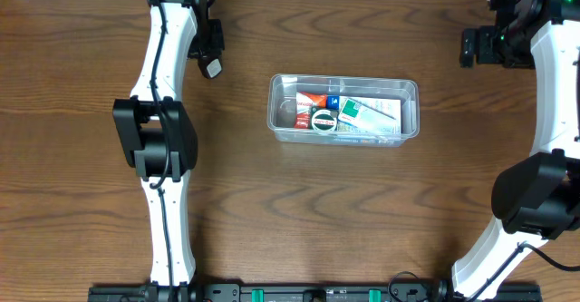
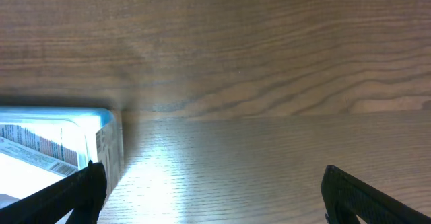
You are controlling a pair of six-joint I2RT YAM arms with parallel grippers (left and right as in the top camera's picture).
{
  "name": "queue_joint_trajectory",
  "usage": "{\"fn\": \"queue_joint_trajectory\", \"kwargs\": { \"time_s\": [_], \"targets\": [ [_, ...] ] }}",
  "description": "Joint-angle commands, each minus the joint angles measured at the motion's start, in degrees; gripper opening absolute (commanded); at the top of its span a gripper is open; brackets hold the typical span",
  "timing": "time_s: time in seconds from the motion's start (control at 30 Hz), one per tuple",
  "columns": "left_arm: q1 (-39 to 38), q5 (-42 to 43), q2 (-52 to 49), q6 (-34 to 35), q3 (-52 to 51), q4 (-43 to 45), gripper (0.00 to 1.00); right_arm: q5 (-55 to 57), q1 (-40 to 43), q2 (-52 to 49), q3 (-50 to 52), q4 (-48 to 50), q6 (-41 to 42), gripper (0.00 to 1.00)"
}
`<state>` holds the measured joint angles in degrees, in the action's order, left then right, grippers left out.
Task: Pack container
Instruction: 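Grasp the bottle by its cap with the left gripper, then lift the bottle and carry it over the container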
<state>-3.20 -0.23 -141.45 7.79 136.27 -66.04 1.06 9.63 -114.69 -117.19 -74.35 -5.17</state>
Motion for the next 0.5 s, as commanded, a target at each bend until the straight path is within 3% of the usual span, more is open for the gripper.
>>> {"fn": "queue_joint_trajectory", "kwargs": {
  "time_s": [0.0,0.1,0.23,0.47],
  "targets": [
    [-0.11,-0.24,-0.66,-0.04,-0.31,-0.22,0.24,-0.02,0.15,1.2,-0.87,-0.04,0.63,0.99],
    [-0.11,-0.24,-0.33,-0.02,-0.28,-0.5,0.14,-0.02,0.17,1.2,-0.87,-0.04,0.63,0.99],
    [-0.13,-0.26,1.11,-0.04,-0.28,-0.85,0.08,-0.02,0.17,1.2,-0.87,-0.04,0.63,0.99],
    [-0.5,-0.24,7.52,-0.07,-0.26,-3.5,0.06,-0.02,0.17,1.2,-0.87,-0.04,0.63,0.99]
  ]
}}
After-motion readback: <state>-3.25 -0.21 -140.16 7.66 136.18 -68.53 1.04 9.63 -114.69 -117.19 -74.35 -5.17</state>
